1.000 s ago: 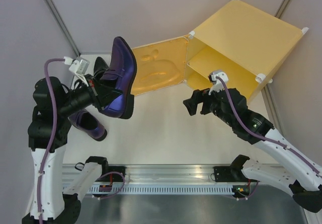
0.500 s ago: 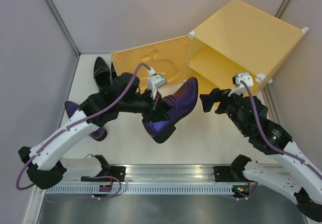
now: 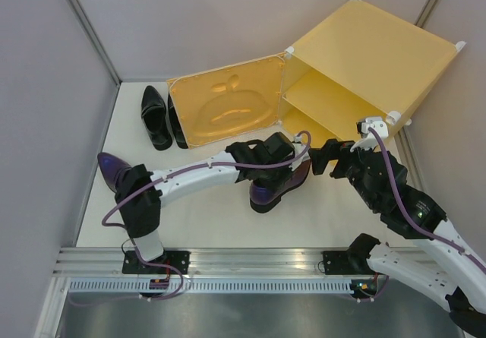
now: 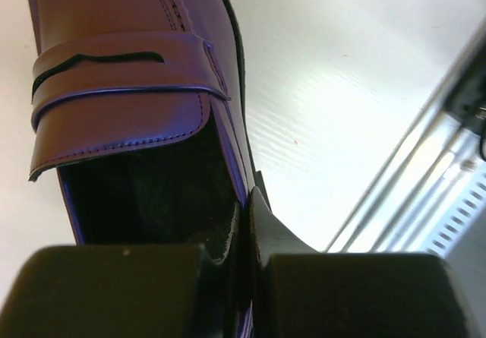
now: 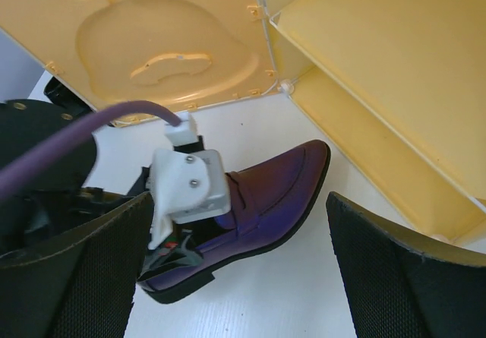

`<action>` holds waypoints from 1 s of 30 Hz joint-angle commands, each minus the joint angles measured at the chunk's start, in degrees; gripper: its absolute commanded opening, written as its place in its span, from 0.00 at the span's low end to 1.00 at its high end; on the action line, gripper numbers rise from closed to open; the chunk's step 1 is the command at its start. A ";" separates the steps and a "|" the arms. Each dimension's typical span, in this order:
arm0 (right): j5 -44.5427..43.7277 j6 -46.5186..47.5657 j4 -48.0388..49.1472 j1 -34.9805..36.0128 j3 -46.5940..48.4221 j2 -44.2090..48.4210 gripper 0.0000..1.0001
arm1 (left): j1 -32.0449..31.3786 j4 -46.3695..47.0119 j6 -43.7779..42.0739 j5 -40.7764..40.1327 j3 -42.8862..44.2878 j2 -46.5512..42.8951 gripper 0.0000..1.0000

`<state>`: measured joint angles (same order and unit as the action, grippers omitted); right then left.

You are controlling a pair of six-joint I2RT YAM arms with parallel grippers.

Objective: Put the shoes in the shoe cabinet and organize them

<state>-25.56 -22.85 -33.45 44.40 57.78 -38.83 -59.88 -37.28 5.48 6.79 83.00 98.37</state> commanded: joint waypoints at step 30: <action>4.53 -7.12 -5.84 0.07 -3.99 -3.61 0.98 | 5.55 12.76 11.66 -12.07 -14.70 -19.87 0.99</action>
<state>-24.88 -28.77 -38.63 44.40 53.71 -39.51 -57.78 -21.12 11.77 -3.77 70.43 82.48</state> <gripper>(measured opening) 0.979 0.991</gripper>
